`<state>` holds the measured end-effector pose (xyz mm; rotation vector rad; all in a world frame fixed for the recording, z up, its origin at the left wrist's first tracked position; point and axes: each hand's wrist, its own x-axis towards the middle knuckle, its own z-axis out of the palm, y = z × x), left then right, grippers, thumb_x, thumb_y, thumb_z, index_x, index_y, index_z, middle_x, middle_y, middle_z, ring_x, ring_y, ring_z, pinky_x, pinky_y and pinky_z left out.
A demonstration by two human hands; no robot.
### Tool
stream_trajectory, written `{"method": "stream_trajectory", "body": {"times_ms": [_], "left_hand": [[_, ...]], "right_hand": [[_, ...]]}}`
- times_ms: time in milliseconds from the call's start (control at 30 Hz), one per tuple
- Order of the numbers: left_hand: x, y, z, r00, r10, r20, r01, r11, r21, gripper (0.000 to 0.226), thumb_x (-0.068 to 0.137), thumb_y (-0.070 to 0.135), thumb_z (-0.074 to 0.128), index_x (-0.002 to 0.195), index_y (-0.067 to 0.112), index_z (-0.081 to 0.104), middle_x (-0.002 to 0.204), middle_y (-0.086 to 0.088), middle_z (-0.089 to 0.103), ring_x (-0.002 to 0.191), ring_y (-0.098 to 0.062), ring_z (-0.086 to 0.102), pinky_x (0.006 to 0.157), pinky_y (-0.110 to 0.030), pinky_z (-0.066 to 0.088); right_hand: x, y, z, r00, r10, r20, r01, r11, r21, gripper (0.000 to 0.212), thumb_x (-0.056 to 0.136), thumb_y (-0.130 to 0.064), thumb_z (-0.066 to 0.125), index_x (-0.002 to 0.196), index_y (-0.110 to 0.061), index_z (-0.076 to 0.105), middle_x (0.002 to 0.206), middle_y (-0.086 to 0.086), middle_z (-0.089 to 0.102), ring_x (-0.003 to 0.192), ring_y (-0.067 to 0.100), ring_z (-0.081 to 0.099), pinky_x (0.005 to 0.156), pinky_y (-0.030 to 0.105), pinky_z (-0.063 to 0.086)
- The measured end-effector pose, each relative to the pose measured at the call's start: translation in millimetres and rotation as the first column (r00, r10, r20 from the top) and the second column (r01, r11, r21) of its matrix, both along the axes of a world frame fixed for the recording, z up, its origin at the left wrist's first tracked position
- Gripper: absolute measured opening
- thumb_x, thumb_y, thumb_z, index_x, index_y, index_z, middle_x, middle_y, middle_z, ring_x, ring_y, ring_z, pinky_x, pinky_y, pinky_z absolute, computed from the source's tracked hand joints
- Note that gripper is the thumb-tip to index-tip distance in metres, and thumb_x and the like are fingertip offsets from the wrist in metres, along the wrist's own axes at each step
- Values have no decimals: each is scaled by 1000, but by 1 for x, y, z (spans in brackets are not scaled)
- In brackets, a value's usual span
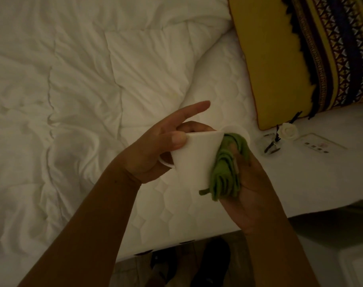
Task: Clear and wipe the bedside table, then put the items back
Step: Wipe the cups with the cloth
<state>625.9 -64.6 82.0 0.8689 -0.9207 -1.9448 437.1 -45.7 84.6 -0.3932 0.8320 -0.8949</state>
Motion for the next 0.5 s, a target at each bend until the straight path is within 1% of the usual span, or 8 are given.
{"method": "stream_trajectory", "body": {"times_ms": [67,133,233,300,333,400,467,500], "left_hand": [[-3,1,5,998,44,49,-46,998,32,96,68,49,79,148,19,35,129,-18,55,112,-35,57,79,-42,54],[-3,5,4,994,91,60,-95,992,79,97,64,48,81,146,18,38,128,-21,56,105,-32,60,73,-35,55],[-5,7,4,983,133,127,-148,982,115,76,74,34,75,142,18,44,121,-21,58,94,-25,64,71,-32,54],[-10,6,2,963,151,223,-186,972,143,61,81,30,66,139,20,48,114,-18,61,88,-19,66,71,-30,54],[-15,6,2,945,172,277,-221,963,156,59,80,32,66,136,23,51,111,-13,65,88,-16,68,73,-30,54],[-25,8,-2,905,216,367,-297,937,181,60,76,40,72,132,29,55,112,-5,69,97,-15,70,85,-33,55],[-31,12,-6,887,238,396,-338,918,206,62,74,42,76,131,32,55,117,-3,68,102,-16,70,90,-35,55],[-34,14,-8,887,246,391,-348,912,216,63,73,41,77,132,32,55,117,-4,68,101,-16,70,88,-33,56]], "right_hand": [[1,1,4,989,-27,-144,10,993,-120,43,66,-45,83,101,-25,71,101,4,72,93,22,70,73,35,58],[5,2,9,942,-31,-334,-51,970,-236,21,78,-42,75,91,-27,67,85,-1,68,78,19,67,68,38,59],[12,6,14,774,-65,-629,-218,906,-362,27,79,-40,72,93,-24,56,76,-11,61,67,6,63,62,25,56],[20,13,11,588,-108,-802,-344,863,-369,33,82,-41,70,105,-31,49,92,-16,63,84,0,63,70,15,52],[27,18,9,482,-156,-862,-401,835,-376,39,83,-43,68,113,-35,44,109,-15,61,97,-1,60,78,11,49],[39,27,4,316,-277,-907,-485,774,-406,56,84,-42,67,129,-29,37,139,1,49,118,8,52,91,13,44],[43,32,-2,266,-310,-913,-515,755,-406,61,84,-38,70,134,-17,43,147,8,41,125,15,49,96,19,43],[42,31,-3,280,-293,-914,-511,760,-401,60,83,-38,70,133,-15,46,147,5,40,124,9,46,97,14,40]]}}
